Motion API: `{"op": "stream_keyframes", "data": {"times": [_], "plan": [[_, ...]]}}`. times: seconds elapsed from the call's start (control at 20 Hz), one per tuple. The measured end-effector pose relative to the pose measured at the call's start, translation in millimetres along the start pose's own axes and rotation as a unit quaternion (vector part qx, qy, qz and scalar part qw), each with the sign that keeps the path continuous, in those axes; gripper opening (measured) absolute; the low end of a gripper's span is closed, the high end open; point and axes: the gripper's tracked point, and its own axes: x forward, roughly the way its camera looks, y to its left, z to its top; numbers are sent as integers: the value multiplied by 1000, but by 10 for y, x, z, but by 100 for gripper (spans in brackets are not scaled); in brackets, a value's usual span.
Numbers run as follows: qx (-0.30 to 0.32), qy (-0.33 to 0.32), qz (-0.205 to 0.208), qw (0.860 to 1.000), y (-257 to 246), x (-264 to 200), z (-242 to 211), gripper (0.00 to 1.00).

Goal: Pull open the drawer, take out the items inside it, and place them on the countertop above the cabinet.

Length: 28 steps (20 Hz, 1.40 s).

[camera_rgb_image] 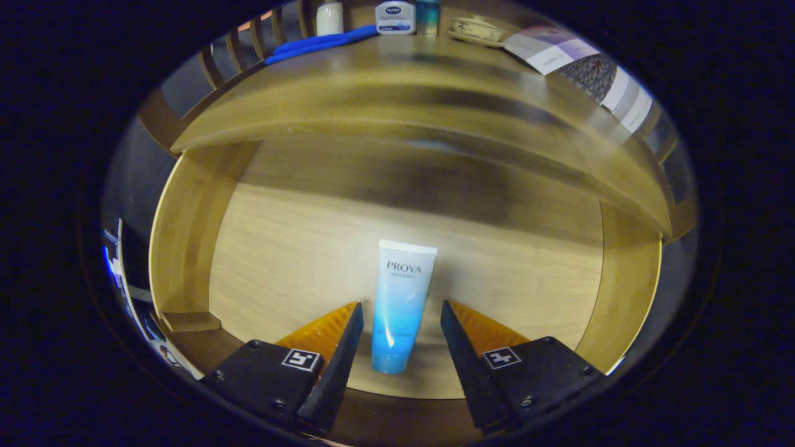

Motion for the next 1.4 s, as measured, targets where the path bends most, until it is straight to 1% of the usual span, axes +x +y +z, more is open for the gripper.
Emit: {"op": "stream_keyframes", "data": {"times": [0.1,0.25,0.3,0.4,0.45,0.55,0.65,0.8,1.0,1.25,1.4], "plan": [[6,14,-2,1000,8,18,-44,80],[-2,27,-3,1000,60,81,-140,72],[-4,33,-5,999,74,76,-163,72],[0,39,-11,999,85,81,-221,63],[4,34,-9,999,90,111,-219,53],[10,17,-6,1000,64,79,-177,46],[16,1,-4,1000,51,-12,-157,45],[27,-21,14,999,10,-234,-100,45],[25,-51,34,998,-53,-559,-109,44],[18,-85,46,995,-71,-977,-93,44],[17,-107,42,993,-123,-1174,96,44]]}}
